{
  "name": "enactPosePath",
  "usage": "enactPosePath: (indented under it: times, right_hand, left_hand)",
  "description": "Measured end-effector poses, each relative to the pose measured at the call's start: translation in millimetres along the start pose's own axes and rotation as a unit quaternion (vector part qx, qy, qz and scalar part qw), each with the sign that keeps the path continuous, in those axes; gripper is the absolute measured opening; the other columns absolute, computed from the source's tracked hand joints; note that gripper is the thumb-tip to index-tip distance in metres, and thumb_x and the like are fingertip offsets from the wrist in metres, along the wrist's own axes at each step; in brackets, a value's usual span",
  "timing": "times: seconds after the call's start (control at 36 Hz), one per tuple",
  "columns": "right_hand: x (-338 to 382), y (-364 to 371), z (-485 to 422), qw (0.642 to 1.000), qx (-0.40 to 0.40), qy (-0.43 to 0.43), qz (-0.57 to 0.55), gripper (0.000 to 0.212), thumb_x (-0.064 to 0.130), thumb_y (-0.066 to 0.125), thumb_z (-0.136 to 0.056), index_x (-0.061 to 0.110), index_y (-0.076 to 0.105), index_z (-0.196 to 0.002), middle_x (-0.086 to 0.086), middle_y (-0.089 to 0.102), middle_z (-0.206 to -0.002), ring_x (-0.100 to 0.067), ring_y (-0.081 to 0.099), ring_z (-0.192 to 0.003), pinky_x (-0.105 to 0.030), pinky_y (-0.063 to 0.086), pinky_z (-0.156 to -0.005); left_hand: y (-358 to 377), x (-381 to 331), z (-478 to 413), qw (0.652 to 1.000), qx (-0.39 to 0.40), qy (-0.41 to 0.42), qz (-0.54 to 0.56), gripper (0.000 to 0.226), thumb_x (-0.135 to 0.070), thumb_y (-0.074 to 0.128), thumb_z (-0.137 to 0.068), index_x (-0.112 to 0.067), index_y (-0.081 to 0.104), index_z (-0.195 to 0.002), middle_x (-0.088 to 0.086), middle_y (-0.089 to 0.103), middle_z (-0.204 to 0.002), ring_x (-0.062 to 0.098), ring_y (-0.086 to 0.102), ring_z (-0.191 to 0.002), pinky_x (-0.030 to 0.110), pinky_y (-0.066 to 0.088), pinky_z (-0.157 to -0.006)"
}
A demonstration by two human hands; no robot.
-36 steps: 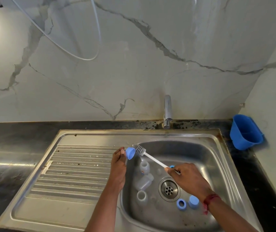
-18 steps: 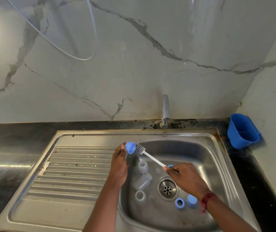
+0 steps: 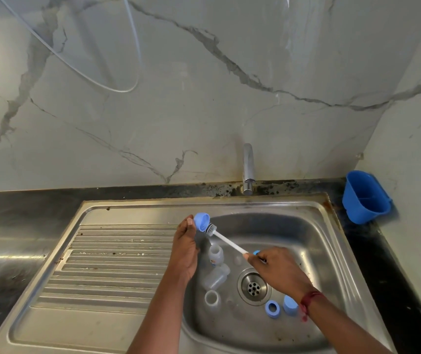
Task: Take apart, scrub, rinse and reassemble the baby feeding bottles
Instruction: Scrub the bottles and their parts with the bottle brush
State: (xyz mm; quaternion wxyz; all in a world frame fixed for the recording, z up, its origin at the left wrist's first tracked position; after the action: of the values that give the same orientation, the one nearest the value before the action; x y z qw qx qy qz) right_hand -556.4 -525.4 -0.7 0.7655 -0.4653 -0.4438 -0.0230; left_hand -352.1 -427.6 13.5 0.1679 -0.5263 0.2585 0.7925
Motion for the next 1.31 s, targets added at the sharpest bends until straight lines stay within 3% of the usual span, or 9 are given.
enactPosePath:
  times: [0.19, 0.28, 0.36, 0.58, 0.78, 0.97, 1.08, 1.22, 1.31]
  right_hand:
    - [2.1, 5.5, -1.7, 1.000, 0.001, -0.007, -0.005, 0.062, 0.057, 0.055, -0.092, 0.015, 0.035, -0.051, 0.004, 0.031, -0.046, -0.010, 0.029, -0.043, -0.024, 0.030, -0.047]
    - [-0.3, 10.0, 0.2, 1.000, 0.016, 0.000, -0.014, 0.064, 0.059, 0.055, -0.091, 0.007, 0.047, -0.055, 0.003, 0.037, -0.048, -0.008, 0.032, -0.043, -0.026, 0.035, -0.048]
    - [6.4, 4.9, 1.7, 1.000, 0.008, -0.008, -0.005, 0.063, 0.058, 0.054, -0.092, 0.011, 0.043, -0.052, 0.004, 0.035, -0.047, -0.009, 0.031, -0.043, -0.024, 0.033, -0.047]
    - [13.9, 5.1, -1.0, 1.000, 0.005, -0.007, 0.004, 0.059, 0.055, 0.054, -0.094, 0.017, 0.040, -0.051, 0.003, 0.037, -0.047, -0.009, 0.034, -0.043, -0.020, 0.034, -0.044]
    - [8.1, 9.2, 5.1, 1.000, 0.000, -0.026, 0.011, 0.062, 0.061, 0.051, -0.093, 0.011, 0.052, -0.056, 0.002, 0.043, -0.049, -0.008, 0.037, -0.044, -0.022, 0.037, -0.048]
    - [3.6, 8.5, -1.2, 1.000, -0.006, 0.003, 0.015, 0.064, 0.067, 0.048, -0.090, 0.010, 0.054, -0.061, 0.002, 0.049, -0.052, -0.007, 0.041, -0.045, -0.030, 0.043, -0.049]
    - [2.3, 12.3, 1.9, 1.000, -0.005, -0.008, 0.029, 0.065, 0.067, 0.046, -0.091, 0.011, 0.055, -0.061, -0.005, 0.053, -0.055, -0.008, 0.042, -0.047, -0.031, 0.044, -0.050]
    - [-2.7, 13.0, 5.2, 0.999, -0.005, -0.014, 0.033, 0.069, 0.074, 0.040, -0.087, 0.013, 0.062, -0.066, -0.005, 0.066, -0.066, -0.016, 0.056, -0.051, -0.036, 0.052, -0.055]
    - [-1.7, 7.9, 6.0, 0.998, -0.009, -0.018, 0.053, 0.068, 0.076, 0.038, -0.087, 0.016, 0.063, -0.068, 0.000, 0.066, -0.065, -0.013, 0.059, -0.056, -0.031, 0.051, -0.054]
  left_hand:
    - [-6.2, -3.1, -1.1, 1.000, -0.025, -0.009, 0.009, 0.031, -0.029, 0.051, -0.102, -0.011, 0.060, -0.125, -0.001, 0.062, -0.115, 0.007, 0.055, -0.098, 0.030, 0.039, -0.079]
    - [-15.2, -9.3, -8.1, 0.999, -0.037, -0.002, 0.017, 0.022, -0.030, 0.054, -0.100, -0.014, 0.066, -0.110, 0.004, 0.063, -0.113, 0.020, 0.055, -0.107, 0.041, 0.041, -0.092]
    - [-11.6, -10.6, -6.8, 1.000, -0.008, 0.005, -0.006, 0.019, -0.026, 0.051, -0.102, -0.016, 0.068, -0.098, 0.002, 0.065, -0.101, 0.017, 0.057, -0.096, 0.038, 0.042, -0.087]
    - [-7.1, -0.3, -1.4, 1.000, -0.005, -0.005, -0.024, 0.019, -0.025, 0.049, -0.103, -0.016, 0.066, -0.101, -0.005, 0.065, -0.096, 0.009, 0.058, -0.087, 0.031, 0.040, -0.075]
    - [-18.0, -5.5, -9.8, 0.998, -0.056, -0.002, 0.005, 0.034, -0.030, 0.058, -0.097, -0.004, 0.061, -0.119, 0.012, 0.060, -0.111, 0.028, 0.055, -0.105, 0.048, 0.042, -0.100]
    - [-5.6, 1.7, 0.8, 0.999, -0.046, -0.010, 0.000, 0.020, -0.016, 0.054, -0.101, -0.010, 0.064, -0.084, 0.003, 0.058, -0.081, 0.018, 0.056, -0.079, 0.023, 0.047, -0.071]
    - [-7.2, 1.7, 1.6, 0.998, -0.053, -0.025, 0.022, 0.022, -0.017, 0.054, -0.101, -0.014, 0.064, -0.082, -0.001, 0.060, -0.079, 0.012, 0.055, -0.074, 0.025, 0.043, -0.070]
    - [-12.1, -3.3, 0.8, 0.992, -0.086, -0.048, 0.073, 0.015, -0.018, 0.061, -0.097, -0.010, 0.065, -0.085, 0.005, 0.061, -0.079, 0.025, 0.054, -0.082, 0.042, 0.045, -0.083]
    - [-13.5, -0.2, 1.6, 0.990, -0.083, -0.070, 0.088, 0.012, -0.020, 0.064, -0.095, -0.010, 0.065, -0.088, 0.007, 0.063, -0.081, 0.027, 0.057, -0.081, 0.039, 0.049, -0.073]
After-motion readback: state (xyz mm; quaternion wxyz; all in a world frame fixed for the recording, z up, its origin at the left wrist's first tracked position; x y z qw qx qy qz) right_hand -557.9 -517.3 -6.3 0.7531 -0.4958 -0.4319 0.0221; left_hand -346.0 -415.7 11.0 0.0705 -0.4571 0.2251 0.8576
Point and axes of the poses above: each hand's wrist, its own z-axis away from the middle knuckle, its own y-axis out of the palm, x = y × z, the point moved 5 cm from there along -z, towards the middle knuckle
